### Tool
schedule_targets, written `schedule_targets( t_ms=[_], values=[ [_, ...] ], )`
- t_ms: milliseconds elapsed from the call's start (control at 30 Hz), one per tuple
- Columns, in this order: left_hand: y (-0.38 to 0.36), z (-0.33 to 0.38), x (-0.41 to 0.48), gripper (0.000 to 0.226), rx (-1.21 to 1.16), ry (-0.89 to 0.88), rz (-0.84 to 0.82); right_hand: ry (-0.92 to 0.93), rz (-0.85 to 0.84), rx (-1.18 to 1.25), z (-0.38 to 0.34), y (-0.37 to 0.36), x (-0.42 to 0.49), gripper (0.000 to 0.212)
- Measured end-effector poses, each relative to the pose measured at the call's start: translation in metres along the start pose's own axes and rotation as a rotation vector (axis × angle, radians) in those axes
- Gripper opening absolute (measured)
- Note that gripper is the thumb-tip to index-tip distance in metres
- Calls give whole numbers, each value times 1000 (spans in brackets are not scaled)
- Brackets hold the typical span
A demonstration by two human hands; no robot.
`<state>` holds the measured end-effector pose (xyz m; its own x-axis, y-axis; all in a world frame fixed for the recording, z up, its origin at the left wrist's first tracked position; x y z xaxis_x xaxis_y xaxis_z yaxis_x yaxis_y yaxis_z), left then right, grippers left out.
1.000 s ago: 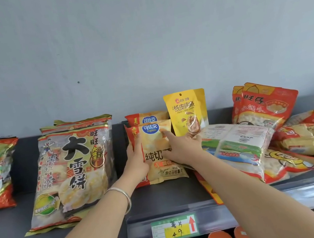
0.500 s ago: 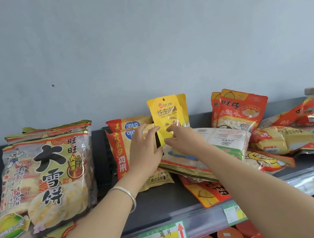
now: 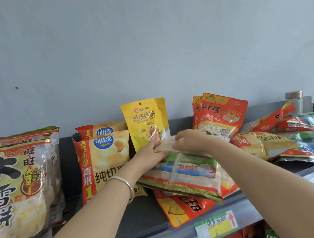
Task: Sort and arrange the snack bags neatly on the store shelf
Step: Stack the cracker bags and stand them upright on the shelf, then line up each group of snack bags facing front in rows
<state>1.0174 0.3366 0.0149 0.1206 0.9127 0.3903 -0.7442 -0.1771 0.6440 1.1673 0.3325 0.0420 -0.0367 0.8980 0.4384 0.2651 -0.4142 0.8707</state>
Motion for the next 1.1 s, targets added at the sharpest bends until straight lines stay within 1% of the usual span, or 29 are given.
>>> schedule_targets(
  t_ms=[67,167,233,300,400,467,500,600,767,900,1000,1100],
  values=[
    [-7,5,2,62,-35,59,-34,37,-41,2,5,1,9,52],
    [-16,16,8,69,50,76,-9,86,-95,-4,13,5,23,51],
    [-20,25,11,69,91,85,16,134,-106,-16,16,10,30,51],
    [-22,30,13,66,70,116,42,193,-111,-33,17,15,36,51],
    [-16,34,17,54,31,128,137,251,-108,6,15,21,47,53],
    [-6,38,18,43,47,112,265,255,-90,70,14,23,59,55],
    [0,39,20,41,77,103,340,244,-77,112,14,22,65,57],
    [14,36,27,49,196,98,514,179,-35,258,10,20,80,58],
    [21,29,36,55,153,155,692,61,-14,444,1,10,96,51],
    [28,25,50,57,89,165,747,-15,31,550,-3,6,113,48],
    [35,24,61,57,42,153,767,-77,62,619,-5,3,125,50],
    [39,23,70,62,-15,156,784,-119,54,682,-10,-2,139,52]
  ],
)
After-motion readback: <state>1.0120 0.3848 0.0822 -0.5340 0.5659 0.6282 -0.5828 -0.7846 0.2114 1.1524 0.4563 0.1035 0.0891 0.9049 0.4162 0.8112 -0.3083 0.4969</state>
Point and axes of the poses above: each hand's wrist, its own x-axis towards the middle knuckle, its own y-axis out of the back of the hand, z = x × y, the point moved 4 cm from there along x, towards the middle knuckle, and after that the axes turned 14 degrees about z, right-handed, at the moved point
